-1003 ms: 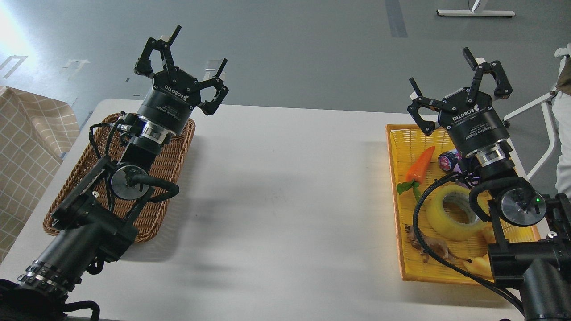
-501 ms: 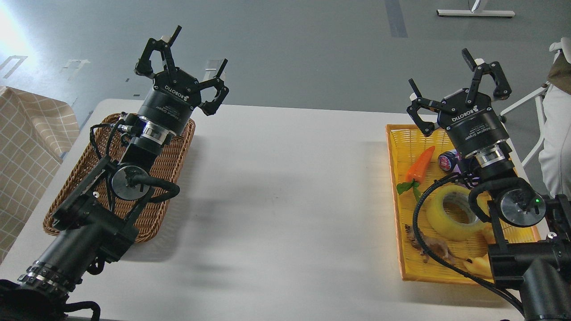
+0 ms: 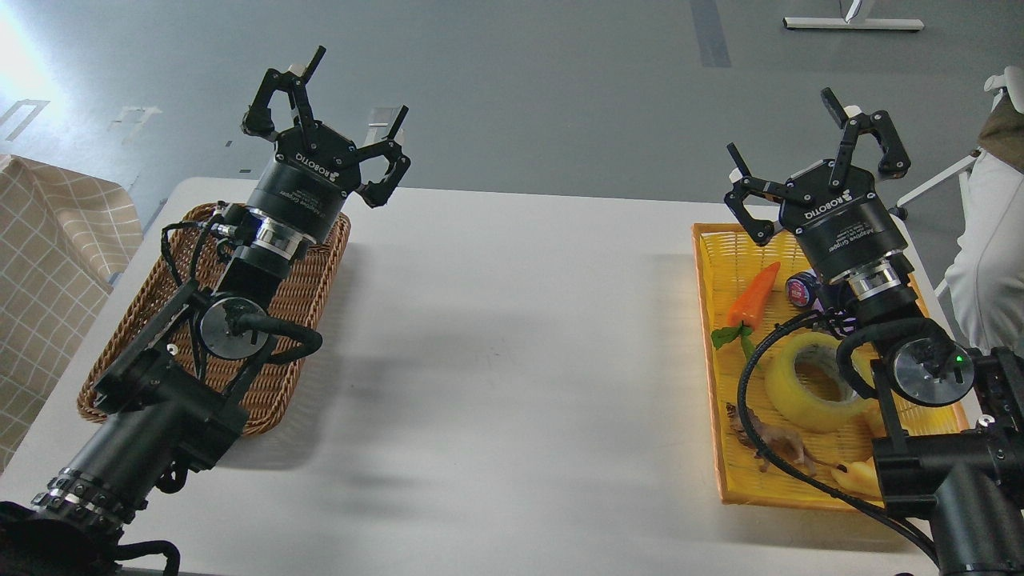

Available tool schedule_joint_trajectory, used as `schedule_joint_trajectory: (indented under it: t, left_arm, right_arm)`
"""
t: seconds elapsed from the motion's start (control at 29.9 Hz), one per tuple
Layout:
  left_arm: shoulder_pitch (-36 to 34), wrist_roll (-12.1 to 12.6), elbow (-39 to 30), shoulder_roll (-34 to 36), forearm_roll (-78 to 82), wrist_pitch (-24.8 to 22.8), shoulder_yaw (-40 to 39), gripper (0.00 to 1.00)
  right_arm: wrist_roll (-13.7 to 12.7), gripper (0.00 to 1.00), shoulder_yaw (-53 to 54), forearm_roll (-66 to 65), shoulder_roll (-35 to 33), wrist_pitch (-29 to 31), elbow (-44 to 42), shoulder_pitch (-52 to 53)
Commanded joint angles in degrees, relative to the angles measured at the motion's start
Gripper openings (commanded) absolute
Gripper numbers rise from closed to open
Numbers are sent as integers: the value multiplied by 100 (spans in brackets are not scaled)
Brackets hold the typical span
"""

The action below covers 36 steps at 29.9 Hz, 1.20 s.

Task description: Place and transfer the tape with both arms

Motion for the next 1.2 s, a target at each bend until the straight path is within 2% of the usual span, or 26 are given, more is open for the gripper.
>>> schedule_joint_trajectory:
  t: [0.0, 0.3, 0.77, 0.97, 1.17]
  left_arm:
    - [0, 1, 0, 9, 0, 0, -8, 98]
    - [-9, 1, 0, 18, 0, 0, -8, 98]
    - [-18, 1, 0, 26, 9, 0, -8, 98]
    - [-18, 9, 0, 26, 9, 0, -8, 98]
    - [-18, 9, 0, 26, 9, 0, -8, 98]
  right_arm:
    - [3, 100, -12, -3, -26, 0, 26, 2]
    - [3, 100, -160, -47, -509, 0, 17, -15]
    - [-58, 100, -1356, -65, -2127, 0, 87, 125]
    - [-58, 100, -1988, -985, -3066, 0, 464, 415]
    - [-58, 100, -2840, -2400, -3594, 0, 650, 775]
